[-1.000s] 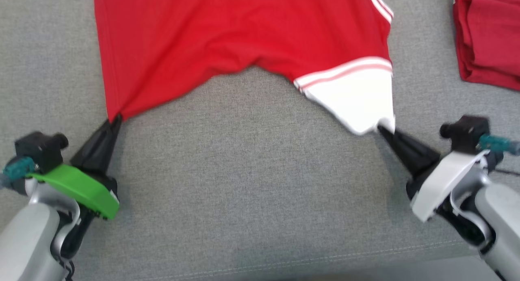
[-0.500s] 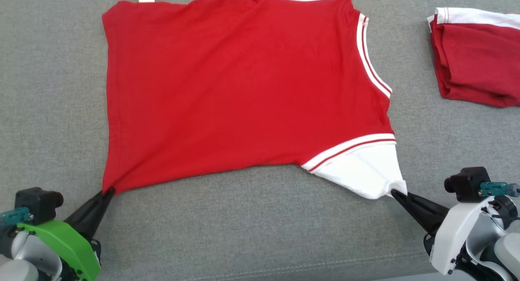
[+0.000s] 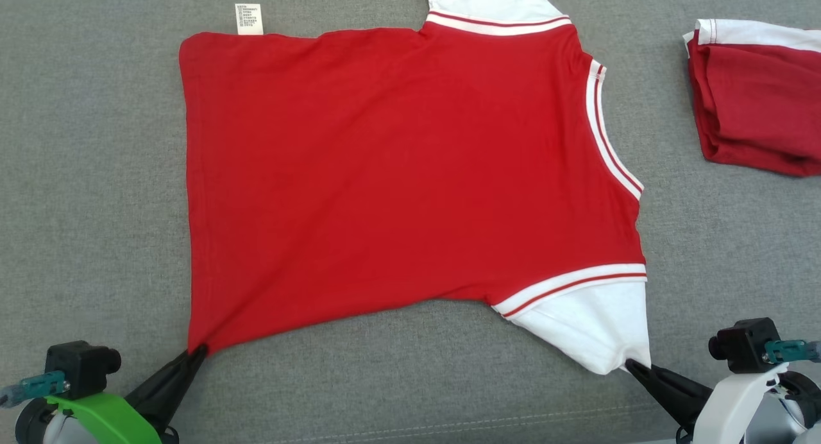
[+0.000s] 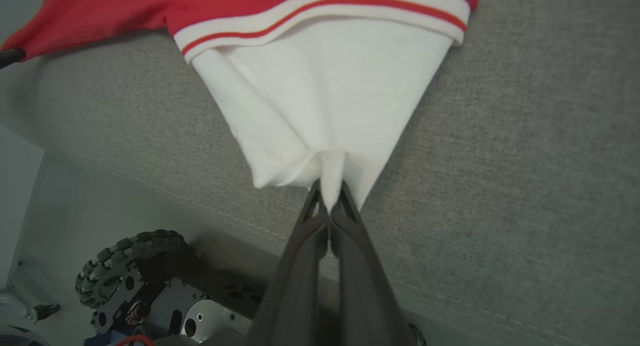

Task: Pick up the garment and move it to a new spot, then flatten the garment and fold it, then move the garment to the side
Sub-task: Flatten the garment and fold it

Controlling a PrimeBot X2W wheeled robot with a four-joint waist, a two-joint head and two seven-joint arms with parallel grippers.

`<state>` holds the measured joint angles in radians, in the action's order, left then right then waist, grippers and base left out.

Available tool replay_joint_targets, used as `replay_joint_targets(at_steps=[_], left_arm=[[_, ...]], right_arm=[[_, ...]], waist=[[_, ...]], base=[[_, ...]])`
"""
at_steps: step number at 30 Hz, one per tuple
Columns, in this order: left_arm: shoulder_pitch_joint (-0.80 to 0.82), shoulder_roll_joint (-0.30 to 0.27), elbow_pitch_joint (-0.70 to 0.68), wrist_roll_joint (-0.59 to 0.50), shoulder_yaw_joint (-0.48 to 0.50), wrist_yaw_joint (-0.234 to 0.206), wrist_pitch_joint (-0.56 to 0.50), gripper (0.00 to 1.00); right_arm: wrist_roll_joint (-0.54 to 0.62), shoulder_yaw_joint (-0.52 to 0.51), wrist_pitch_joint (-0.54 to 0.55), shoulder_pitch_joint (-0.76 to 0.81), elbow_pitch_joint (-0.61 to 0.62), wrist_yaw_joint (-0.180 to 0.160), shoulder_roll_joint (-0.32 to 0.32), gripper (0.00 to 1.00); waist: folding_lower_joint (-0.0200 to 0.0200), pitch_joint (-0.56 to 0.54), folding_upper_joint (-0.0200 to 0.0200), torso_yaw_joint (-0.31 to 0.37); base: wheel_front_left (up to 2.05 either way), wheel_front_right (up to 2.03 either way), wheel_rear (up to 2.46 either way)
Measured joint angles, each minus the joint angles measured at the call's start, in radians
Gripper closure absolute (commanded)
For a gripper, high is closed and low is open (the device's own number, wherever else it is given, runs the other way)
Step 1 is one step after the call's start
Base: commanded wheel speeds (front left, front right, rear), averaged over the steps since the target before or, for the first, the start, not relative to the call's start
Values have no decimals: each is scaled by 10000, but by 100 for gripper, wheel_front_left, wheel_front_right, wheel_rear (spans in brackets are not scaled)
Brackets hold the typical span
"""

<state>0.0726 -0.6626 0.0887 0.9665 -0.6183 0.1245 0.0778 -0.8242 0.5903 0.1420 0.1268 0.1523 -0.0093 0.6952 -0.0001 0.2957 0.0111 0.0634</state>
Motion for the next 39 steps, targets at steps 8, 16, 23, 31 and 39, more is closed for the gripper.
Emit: replay_joint_targets(at_steps=[8, 16, 23, 31, 39], left_arm=[[-330, -355, -144, 447, 399, 0, 291, 100], [-329, -221, -134, 784, 249, 0, 284, 100], [-314, 46, 13, 849, 65, 0, 276, 100], [-238, 500, 257, 924, -40, 0, 274, 100], [15, 652, 596, 924, -119, 0, 276, 82]], right_arm=[[-144, -222, -2, 425, 424, -290, 244, 100], [-86, 81, 12, 436, 46, -291, 46, 100], [481, 303, -10, 244, -320, -336, -121, 100], [1446, 876, -33, -358, -882, -337, -414, 100], [1822, 1162, -33, -818, -1388, -219, -717, 54]], waist=[[0, -54, 0, -66], [0, -84, 0, -148], [0, -100, 0, -183], [0, -75, 0, -220], [0, -79, 0, -236]], base=[[0, 0, 0], [0, 0, 0], [0, 0, 0], [0, 0, 0], [0, 0, 0]])
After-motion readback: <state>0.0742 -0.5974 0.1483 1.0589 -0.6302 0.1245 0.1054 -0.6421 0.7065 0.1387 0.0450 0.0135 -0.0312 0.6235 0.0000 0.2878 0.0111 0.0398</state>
